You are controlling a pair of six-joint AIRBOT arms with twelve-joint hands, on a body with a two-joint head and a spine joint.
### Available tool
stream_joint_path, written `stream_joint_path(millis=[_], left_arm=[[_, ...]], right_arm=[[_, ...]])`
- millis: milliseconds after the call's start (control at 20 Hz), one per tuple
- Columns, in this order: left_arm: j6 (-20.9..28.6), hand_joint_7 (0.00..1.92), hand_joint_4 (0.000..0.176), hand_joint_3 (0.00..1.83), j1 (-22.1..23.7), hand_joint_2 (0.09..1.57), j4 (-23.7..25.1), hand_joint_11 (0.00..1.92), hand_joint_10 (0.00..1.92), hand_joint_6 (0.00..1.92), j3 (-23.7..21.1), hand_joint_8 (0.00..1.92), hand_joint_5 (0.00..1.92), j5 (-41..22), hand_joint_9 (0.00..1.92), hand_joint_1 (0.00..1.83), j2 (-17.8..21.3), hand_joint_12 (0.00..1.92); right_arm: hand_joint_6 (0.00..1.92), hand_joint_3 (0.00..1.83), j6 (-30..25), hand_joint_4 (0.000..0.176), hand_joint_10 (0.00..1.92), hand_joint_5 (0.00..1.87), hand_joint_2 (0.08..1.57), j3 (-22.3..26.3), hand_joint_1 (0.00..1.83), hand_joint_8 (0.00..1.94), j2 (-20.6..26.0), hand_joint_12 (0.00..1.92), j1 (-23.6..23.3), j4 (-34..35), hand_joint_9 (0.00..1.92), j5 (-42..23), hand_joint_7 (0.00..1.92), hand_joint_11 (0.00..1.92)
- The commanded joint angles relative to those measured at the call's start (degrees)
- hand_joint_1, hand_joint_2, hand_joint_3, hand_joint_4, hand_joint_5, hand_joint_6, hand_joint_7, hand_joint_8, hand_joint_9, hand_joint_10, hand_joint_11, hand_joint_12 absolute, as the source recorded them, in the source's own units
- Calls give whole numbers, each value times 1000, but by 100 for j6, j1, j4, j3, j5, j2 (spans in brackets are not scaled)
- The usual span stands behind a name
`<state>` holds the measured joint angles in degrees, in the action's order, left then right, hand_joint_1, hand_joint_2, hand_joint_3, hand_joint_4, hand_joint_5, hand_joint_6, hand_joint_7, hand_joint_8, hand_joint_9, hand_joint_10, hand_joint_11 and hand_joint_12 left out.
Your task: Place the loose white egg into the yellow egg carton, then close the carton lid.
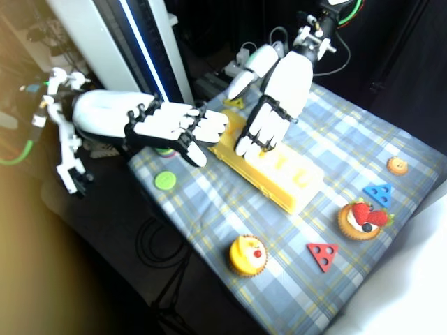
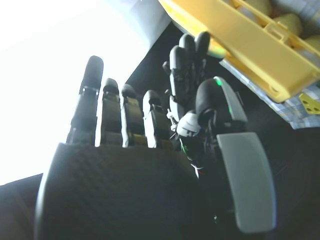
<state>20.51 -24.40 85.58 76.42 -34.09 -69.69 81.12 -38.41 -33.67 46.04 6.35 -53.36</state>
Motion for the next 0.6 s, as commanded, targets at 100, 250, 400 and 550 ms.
stream_joint_path(millis=[100, 250, 400, 550], left_arm=[[-479, 0, 26, 0, 165, 1483, -815, 0, 269, 0, -218, 0, 0, -254, 2, 189, 381, 1530], [-1232, 0, 9, 0, 226, 1477, -1388, 0, 92, 0, -583, 0, 0, -288, 4, 166, 828, 1325], [-2368, 0, 8, 0, 174, 1478, -2532, 0, 87, 0, -967, 0, 0, -404, 5, 164, 1410, 1315], [-4135, 0, 31, 0, -158, 1486, -4408, 0, 3, 0, -1377, 0, 0, -798, 0, 112, 2096, 172]], right_arm=[[0, 0, 8, 67, 37, 0, 1349, 35, 506, 0, 93, 928, 20, 33, 76, -895, 0, 0], [0, 1, 8, 61, 37, 0, 1360, 75, 498, 0, 159, 722, 90, 74, 72, -1075, 0, 0], [0, 1, 8, 61, 37, 0, 1361, 123, 499, 0, 231, 697, 216, 160, 70, -1324, 0, 0], [0, 0, 11, 59, 46, 0, 1340, 141, 528, 0, 246, 731, 327, 292, 81, -1591, 0, 0]])
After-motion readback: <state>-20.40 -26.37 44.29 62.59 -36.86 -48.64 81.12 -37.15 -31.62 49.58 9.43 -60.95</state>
